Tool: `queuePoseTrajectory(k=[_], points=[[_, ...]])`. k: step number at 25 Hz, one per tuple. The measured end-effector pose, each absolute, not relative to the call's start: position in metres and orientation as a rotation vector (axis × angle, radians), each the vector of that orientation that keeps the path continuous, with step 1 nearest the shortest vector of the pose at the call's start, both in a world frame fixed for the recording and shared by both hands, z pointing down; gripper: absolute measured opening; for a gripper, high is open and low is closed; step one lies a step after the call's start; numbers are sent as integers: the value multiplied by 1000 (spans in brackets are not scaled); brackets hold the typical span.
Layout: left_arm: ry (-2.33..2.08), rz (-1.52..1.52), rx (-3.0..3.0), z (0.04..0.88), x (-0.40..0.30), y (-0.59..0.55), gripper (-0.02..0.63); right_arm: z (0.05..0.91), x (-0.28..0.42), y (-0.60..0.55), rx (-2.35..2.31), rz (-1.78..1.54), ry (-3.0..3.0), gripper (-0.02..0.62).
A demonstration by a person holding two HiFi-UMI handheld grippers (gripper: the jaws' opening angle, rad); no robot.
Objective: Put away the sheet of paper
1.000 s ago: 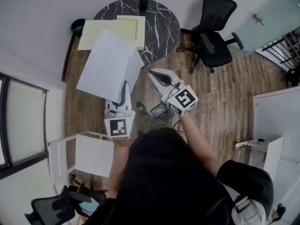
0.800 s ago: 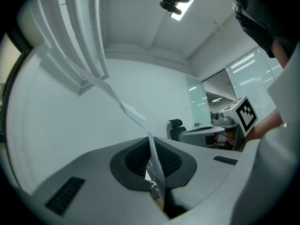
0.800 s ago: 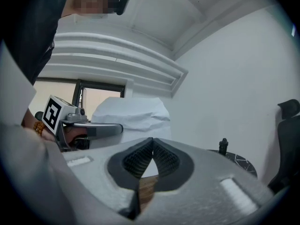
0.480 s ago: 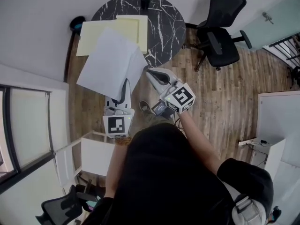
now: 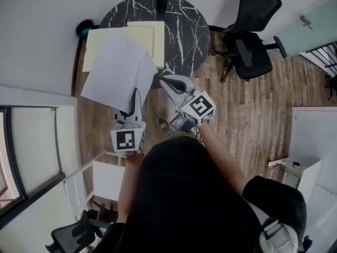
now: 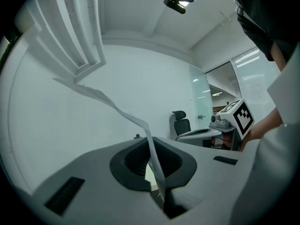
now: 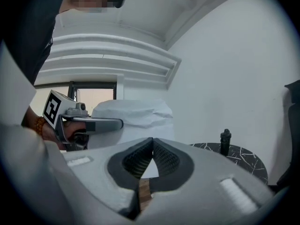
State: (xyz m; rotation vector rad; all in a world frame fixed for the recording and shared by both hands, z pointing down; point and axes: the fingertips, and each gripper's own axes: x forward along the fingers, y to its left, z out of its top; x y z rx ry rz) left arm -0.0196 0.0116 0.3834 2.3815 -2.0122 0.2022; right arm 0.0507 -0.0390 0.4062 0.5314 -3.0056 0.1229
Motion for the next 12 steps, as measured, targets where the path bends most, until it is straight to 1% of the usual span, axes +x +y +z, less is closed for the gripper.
queuePoseTrajectory(k=[12], points=[[-2070, 284, 2189, 408, -56, -33, 6, 443, 31, -105, 458, 222, -2976, -2]])
